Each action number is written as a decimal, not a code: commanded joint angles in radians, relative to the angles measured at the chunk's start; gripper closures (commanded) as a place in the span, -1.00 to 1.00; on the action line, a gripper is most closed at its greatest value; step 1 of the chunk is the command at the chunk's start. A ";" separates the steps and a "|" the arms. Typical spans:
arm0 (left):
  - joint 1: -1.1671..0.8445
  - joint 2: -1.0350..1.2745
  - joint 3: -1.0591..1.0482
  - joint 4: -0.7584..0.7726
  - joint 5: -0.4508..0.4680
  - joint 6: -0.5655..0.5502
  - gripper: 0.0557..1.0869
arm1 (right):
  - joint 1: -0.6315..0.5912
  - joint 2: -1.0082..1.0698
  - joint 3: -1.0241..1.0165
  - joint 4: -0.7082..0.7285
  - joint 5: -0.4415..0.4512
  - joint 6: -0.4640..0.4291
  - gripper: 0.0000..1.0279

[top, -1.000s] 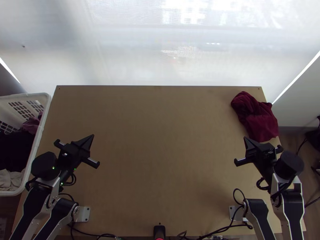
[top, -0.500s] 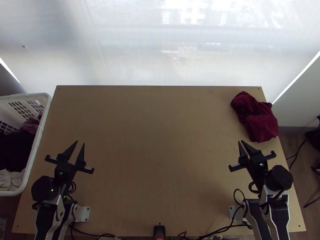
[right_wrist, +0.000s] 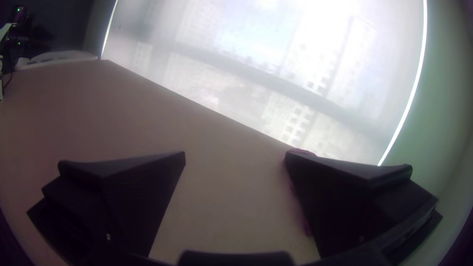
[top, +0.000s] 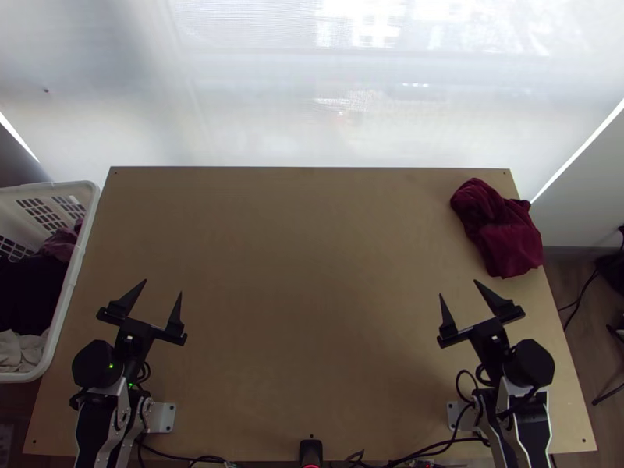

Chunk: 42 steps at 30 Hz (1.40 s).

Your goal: Fold the t-shirt

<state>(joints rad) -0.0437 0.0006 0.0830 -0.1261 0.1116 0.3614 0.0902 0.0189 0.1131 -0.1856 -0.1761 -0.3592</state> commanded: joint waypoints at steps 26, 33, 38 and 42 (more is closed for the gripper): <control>-0.005 -0.002 -0.003 -0.173 0.056 0.132 -0.90 | 0.049 -0.022 -0.016 -0.143 -0.006 -0.179 -0.91; -0.005 -0.002 -0.005 -0.173 0.057 0.132 -0.90 | 0.049 -0.022 -0.016 -0.143 -0.006 -0.179 -0.91; -0.005 -0.002 -0.005 -0.173 0.056 0.132 -0.90 | 0.049 -0.022 -0.015 -0.143 -0.006 -0.179 -0.91; -0.005 -0.002 -0.005 -0.173 0.057 0.132 -0.90 | 0.049 -0.022 -0.016 -0.143 -0.008 -0.179 -0.91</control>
<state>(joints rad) -0.0494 -0.0017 0.0784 -0.2989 0.1680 0.4946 0.1398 -0.0032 0.0971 -0.3275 -0.1829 -0.5396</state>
